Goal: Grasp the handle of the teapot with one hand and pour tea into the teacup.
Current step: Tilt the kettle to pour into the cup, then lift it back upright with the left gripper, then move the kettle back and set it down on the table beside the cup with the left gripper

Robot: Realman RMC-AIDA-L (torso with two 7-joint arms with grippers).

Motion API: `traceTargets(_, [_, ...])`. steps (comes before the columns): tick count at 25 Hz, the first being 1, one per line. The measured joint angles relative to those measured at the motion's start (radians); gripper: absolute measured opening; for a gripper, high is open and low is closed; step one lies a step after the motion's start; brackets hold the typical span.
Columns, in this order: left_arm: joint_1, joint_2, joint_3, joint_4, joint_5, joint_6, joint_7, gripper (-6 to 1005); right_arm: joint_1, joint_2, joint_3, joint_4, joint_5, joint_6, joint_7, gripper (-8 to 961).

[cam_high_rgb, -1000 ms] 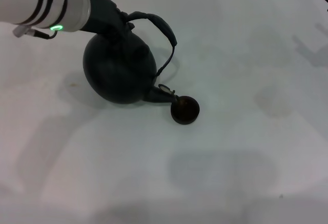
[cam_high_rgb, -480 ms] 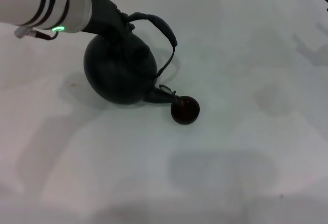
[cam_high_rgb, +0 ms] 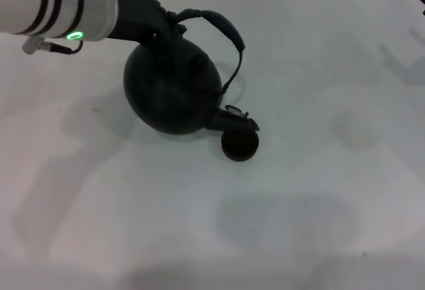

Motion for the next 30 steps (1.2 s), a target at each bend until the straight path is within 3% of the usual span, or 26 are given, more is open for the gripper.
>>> traceTargets(8, [0.092,0.002,-0.1,0.001,-0.185,-0.037,0.087,147,0.0,0.001,0.0,0.0,-0.002,0.0,0.008,849])
traceTargets(16, [0.248,0.001,-0.215,-0.034,-0.44,-0.133,0.349,147,0.0,0.001,-0.006,-0.001,-0.006,0.005,0.01,849])
traceTargets(21, [0.295,0.003,-0.297,-0.163,-0.705,-0.148,0.591,147,-0.001,0.001,-0.008,-0.002,-0.006,0.013,0.011,849])
traceTargets(30, [0.291,0.007,-0.392,-0.511,-1.049,-0.089,0.985,146,-0.007,-0.001,-0.012,0.0,-0.009,0.023,0.026,849])
